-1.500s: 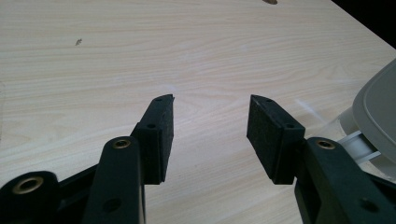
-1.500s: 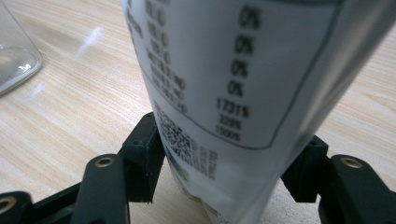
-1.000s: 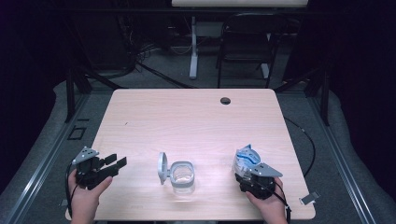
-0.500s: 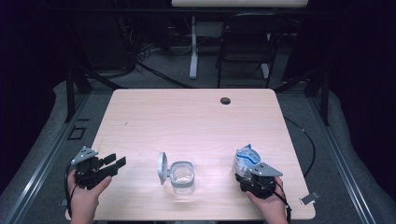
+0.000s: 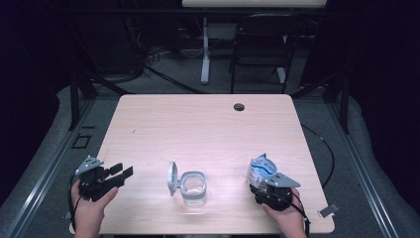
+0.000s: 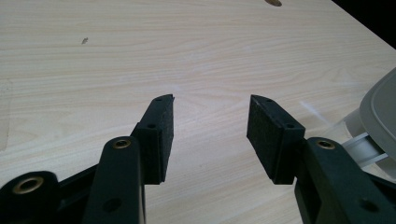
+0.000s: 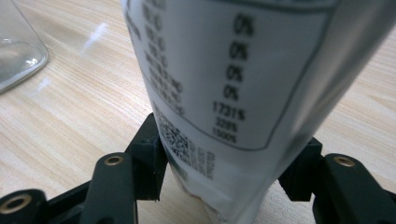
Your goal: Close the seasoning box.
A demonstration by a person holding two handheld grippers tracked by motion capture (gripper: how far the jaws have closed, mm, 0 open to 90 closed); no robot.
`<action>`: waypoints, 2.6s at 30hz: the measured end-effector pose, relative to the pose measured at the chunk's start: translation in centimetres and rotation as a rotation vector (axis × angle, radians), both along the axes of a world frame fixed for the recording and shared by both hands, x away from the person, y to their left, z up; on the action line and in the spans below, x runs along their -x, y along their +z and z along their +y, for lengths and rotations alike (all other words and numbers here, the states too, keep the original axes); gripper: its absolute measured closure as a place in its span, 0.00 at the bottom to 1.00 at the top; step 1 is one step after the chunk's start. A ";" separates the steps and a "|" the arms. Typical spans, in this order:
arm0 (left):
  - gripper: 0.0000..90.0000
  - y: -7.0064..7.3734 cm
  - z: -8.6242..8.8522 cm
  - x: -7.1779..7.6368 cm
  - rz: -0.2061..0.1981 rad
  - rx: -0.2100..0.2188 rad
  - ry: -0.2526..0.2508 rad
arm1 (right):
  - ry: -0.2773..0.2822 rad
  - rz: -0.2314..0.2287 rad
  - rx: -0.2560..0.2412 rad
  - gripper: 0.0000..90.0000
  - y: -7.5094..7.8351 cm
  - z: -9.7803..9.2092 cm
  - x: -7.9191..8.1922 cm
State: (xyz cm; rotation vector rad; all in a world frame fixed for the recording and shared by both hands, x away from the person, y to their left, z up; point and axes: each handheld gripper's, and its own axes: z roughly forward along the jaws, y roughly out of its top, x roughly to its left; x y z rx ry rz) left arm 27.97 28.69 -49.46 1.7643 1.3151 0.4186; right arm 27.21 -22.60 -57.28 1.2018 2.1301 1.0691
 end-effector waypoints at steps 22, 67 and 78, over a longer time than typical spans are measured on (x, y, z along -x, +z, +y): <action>0.58 0.0 0.2 -0.1 -0.007 0.010 0.004 | -0.005 -0.018 0.001 0.50 0.0 0.0 0.1; 0.58 -0.2 0.7 -0.2 0.005 0.012 0.018 | 0.193 -0.105 0.057 0.50 5.6 5.9 -4.1; 0.58 -0.5 1.2 -0.3 0.010 0.020 0.039 | 0.219 -0.131 0.018 0.50 5.3 7.6 -5.6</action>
